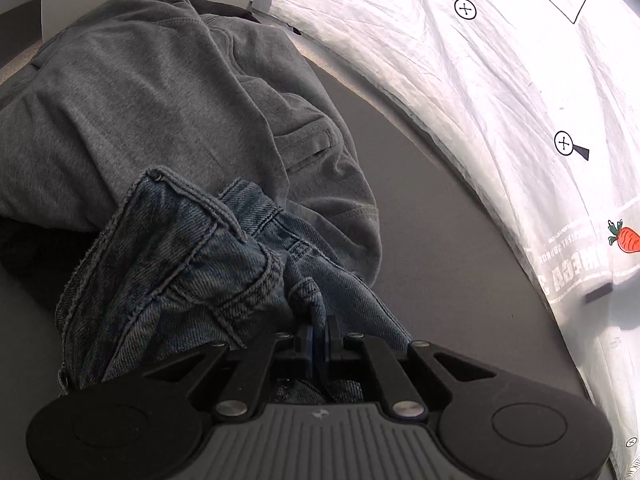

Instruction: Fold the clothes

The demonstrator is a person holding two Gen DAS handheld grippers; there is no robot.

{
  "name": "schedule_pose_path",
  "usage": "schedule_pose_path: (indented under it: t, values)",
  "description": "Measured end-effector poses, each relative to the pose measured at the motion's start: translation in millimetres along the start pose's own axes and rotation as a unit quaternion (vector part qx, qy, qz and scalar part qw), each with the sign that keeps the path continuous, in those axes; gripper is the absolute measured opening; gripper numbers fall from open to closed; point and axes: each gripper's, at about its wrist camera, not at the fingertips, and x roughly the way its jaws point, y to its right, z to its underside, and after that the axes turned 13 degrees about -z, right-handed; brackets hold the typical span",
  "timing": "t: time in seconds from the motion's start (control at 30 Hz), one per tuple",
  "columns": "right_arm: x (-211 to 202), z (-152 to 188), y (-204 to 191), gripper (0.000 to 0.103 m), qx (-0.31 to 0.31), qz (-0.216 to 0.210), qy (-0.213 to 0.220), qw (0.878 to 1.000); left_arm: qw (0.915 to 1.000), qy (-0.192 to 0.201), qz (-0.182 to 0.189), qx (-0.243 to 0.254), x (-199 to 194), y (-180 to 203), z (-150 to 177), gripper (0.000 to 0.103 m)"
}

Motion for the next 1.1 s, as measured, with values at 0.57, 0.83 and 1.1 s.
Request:
schedule_pose_path:
  t: [0.57, 0.83, 1.1]
  values:
    - [21.3, -19.0, 9.7, 0.051, 0.059, -0.082, 0.077, 0.992, 0.9826, 0.096, -0.021, 0.158, -31.8, 23.5, 18.5, 0.028]
    - [-57.4, 31.9, 2.9, 0.053, -0.055, -0.105, 0.058, 0.991, 0.9968, 0.039, 0.052, 0.047, -35.8, -6.4, -6.6, 0.029]
    - [-103.3, 162.3, -13.0, 0.053, -0.019, -0.089, -0.078, 0.993, 0.995, 0.075, 0.058, -0.031, -66.3, -32.1, -36.4, 0.061]
